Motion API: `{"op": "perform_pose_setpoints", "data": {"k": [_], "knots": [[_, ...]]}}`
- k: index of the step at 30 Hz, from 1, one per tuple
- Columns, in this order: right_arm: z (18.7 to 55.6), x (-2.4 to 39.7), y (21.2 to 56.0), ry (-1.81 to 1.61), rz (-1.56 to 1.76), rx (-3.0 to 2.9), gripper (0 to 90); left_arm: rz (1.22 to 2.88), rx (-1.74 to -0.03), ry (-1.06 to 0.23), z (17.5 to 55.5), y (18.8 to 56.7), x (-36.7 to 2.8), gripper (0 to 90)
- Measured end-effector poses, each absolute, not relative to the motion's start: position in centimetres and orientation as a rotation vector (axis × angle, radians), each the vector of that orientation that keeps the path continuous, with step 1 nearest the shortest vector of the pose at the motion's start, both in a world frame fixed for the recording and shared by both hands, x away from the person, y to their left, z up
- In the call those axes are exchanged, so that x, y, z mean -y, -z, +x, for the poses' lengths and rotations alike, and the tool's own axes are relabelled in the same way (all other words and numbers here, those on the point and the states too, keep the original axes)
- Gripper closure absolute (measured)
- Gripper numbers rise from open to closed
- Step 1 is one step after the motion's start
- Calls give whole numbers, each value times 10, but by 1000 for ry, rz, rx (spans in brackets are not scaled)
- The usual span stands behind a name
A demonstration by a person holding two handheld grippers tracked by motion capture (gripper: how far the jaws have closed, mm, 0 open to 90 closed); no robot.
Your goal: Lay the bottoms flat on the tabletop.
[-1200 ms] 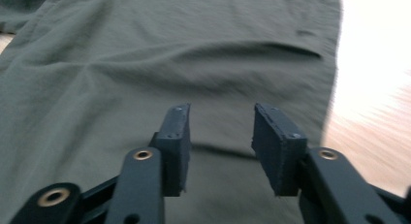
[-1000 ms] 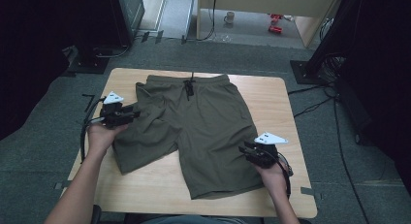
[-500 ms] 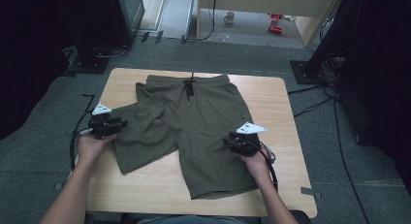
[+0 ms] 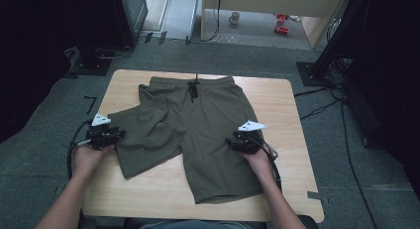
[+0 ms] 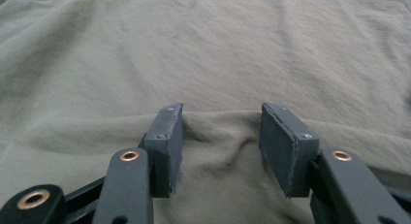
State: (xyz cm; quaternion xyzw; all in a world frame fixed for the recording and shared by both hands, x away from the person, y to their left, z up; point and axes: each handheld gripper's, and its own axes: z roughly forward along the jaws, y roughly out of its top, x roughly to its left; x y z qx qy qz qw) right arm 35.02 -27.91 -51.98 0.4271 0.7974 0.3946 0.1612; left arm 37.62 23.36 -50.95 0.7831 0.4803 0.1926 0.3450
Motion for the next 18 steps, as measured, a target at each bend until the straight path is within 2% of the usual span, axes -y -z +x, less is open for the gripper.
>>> {"op": "perform_pose_setpoints", "data": {"k": [11,18], "knots": [[348,274,522,-1074,1145,-2286,446,2037,-1240,-505,339,510,-227,629],[348,273,522,-1072,1155,-2285,447,2044,-1246,-448,314,508,-226,687]]}}
